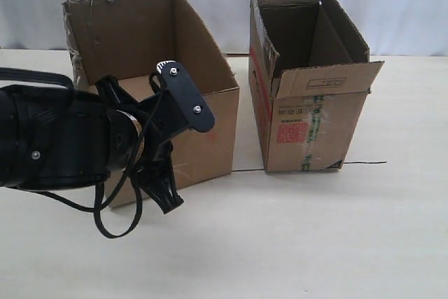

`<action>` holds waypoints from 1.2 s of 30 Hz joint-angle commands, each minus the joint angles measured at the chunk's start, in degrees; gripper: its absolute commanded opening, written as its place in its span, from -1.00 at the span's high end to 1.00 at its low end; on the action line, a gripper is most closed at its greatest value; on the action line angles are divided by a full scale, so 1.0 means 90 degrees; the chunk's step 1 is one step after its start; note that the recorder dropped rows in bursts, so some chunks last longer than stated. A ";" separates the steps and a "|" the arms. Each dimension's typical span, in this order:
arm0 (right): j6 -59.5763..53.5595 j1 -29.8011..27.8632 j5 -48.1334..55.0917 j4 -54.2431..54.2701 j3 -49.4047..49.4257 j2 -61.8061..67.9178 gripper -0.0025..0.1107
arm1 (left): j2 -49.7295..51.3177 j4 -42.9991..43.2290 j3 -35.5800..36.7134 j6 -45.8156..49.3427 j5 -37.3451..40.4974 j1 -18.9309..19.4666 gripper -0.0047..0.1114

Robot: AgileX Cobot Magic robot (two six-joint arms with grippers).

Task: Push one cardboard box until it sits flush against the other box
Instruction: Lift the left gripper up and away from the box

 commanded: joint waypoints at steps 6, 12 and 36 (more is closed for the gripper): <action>-0.0054 -0.0036 -0.0071 0.0019 0.0025 -0.0022 0.87 | 0.0008 0.0124 -0.0051 -0.0027 -0.0291 0.0389 0.92; -0.0054 -0.0036 -0.0071 0.0019 0.0025 -0.0022 0.87 | 0.0034 0.0263 -0.0064 -0.0066 -0.0511 0.0389 0.92; -0.0054 -0.0036 -0.0071 0.0019 0.0025 -0.0022 0.87 | -0.3447 -0.0816 -0.0333 -0.1017 0.0817 0.1774 0.92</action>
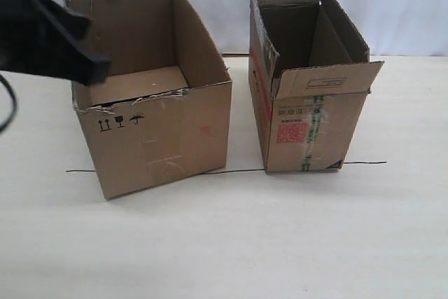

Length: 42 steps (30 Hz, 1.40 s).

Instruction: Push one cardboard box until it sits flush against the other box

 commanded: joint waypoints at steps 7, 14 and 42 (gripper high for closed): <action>-0.0054 -0.0036 -0.0071 0.0019 0.0025 -0.0022 0.87 | 0.0410 -0.0939 0.0367 0.0034 -0.0855 0.3517 0.92; -0.0054 -0.0036 -0.0071 0.0019 0.0025 -0.0022 0.87 | 0.1242 -0.4909 0.0465 0.3032 -0.1977 0.5157 0.92; -0.0054 -0.0036 -0.0071 0.0019 0.0025 -0.0022 0.87 | 0.6327 -1.5921 -0.0538 1.2101 0.3436 0.7397 0.92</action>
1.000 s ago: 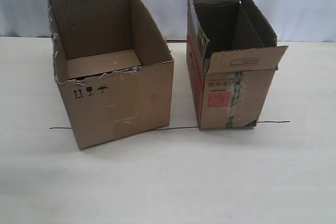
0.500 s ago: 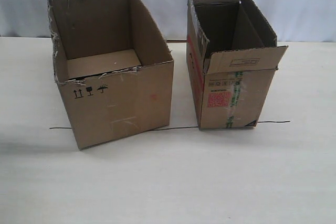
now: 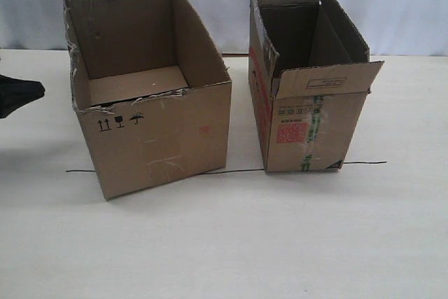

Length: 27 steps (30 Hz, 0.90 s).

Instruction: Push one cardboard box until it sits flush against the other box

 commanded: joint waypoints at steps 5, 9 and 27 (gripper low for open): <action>-0.0054 -0.0036 -0.0071 0.0019 0.0025 -0.0022 0.87 | 0.0633 -0.0149 -0.0921 -0.0181 0.0602 -0.0314 0.92; -0.0054 -0.0036 -0.0071 0.0019 0.0025 -0.0022 0.87 | 0.0788 -0.0149 -0.1286 -0.0406 0.0280 -0.0687 0.92; -0.0054 -0.0036 -0.0071 0.0019 0.0025 -0.0022 0.87 | 0.1222 -0.0098 -0.2401 -0.0995 -0.0054 -0.1342 0.92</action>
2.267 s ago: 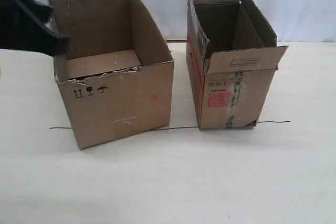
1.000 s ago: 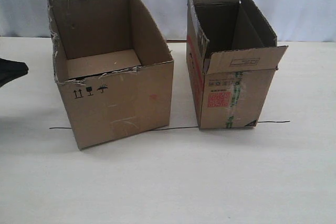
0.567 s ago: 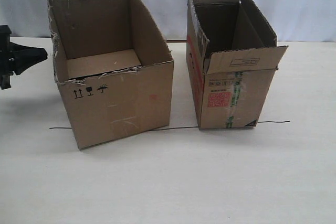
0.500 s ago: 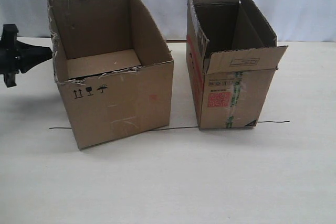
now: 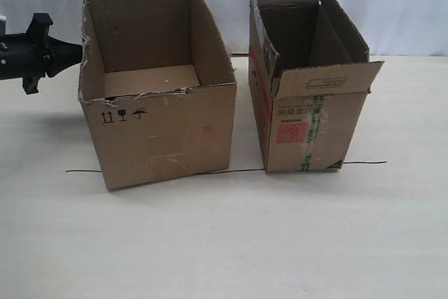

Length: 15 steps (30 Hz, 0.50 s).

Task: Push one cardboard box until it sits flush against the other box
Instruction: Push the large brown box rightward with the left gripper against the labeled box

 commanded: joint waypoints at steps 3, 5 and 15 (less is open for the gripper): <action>-0.0054 -0.0036 -0.0071 0.0019 0.0025 -0.0022 0.87 | 0.0507 -0.0050 -0.0460 -0.0278 0.0686 -0.0295 0.92; -0.0054 -0.0036 -0.0071 0.0019 0.0025 -0.0022 0.87 | 0.0561 -0.0076 -0.0532 -0.0278 0.0656 -0.0397 0.92; -0.0054 -0.0036 -0.0071 0.0019 0.0025 -0.0022 0.87 | 0.0668 -0.0047 -0.0792 -0.0392 0.0528 -0.0494 0.92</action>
